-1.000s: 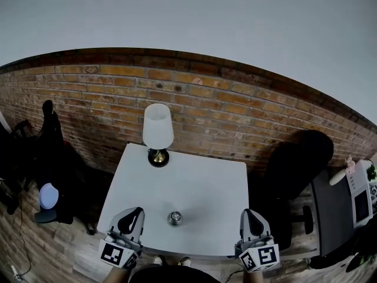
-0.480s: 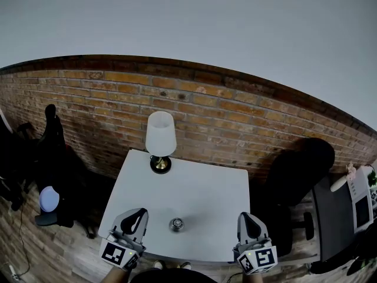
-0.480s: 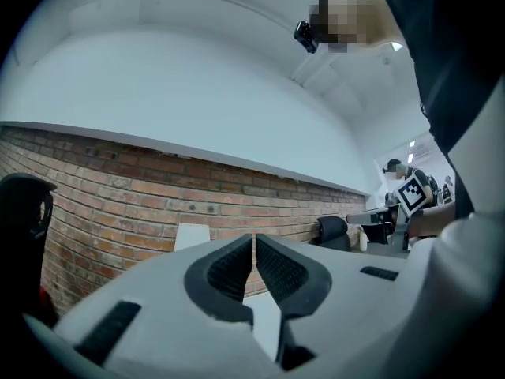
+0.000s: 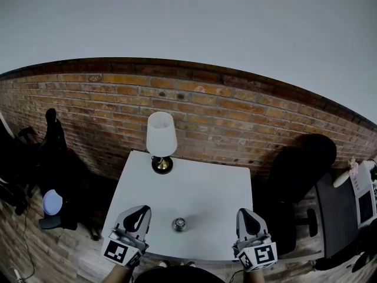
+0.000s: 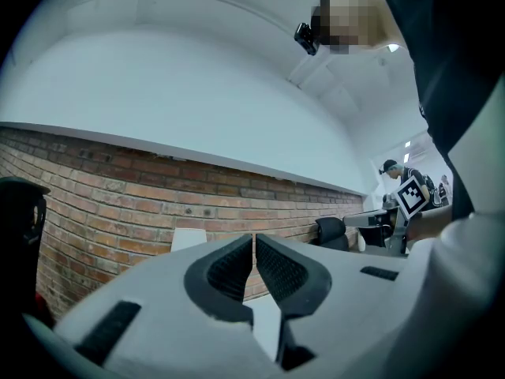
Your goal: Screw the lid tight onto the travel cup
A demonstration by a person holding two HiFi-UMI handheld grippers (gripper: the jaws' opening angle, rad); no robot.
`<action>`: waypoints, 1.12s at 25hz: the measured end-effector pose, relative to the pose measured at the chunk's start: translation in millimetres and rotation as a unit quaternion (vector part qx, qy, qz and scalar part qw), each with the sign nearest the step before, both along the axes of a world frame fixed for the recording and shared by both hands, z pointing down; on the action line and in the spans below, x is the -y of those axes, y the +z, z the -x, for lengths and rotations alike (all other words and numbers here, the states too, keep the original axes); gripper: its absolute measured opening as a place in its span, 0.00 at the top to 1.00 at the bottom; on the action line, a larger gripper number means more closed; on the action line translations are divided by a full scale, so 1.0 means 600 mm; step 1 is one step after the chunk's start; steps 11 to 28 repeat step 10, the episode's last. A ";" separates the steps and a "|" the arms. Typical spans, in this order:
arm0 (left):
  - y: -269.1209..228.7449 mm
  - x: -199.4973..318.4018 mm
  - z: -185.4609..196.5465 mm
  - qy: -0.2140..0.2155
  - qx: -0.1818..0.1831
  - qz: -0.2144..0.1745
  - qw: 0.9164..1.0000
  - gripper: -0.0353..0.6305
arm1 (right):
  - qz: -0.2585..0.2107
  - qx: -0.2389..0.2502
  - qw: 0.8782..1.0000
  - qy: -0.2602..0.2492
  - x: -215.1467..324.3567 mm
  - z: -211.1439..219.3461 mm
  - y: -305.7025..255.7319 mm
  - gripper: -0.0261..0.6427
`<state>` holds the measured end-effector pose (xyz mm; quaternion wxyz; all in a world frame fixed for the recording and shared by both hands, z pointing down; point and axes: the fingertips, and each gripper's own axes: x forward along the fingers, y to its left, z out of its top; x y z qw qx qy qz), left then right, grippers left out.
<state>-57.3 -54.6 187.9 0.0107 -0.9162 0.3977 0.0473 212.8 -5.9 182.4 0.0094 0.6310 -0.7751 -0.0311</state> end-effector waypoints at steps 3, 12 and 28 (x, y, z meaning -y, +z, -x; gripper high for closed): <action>-0.003 -0.005 -0.006 0.006 -0.002 -0.007 1.000 0.90 | 0.004 0.008 1.000 -0.001 -0.002 -0.001 0.006 0.94; 0.000 0.001 -0.003 0.002 -0.008 -0.012 1.000 0.90 | 0.004 0.007 1.000 -0.010 0.010 0.008 0.015 0.94; 0.000 0.001 -0.003 0.002 -0.008 -0.012 1.000 0.90 | 0.004 0.007 1.000 -0.010 0.010 0.008 0.015 0.94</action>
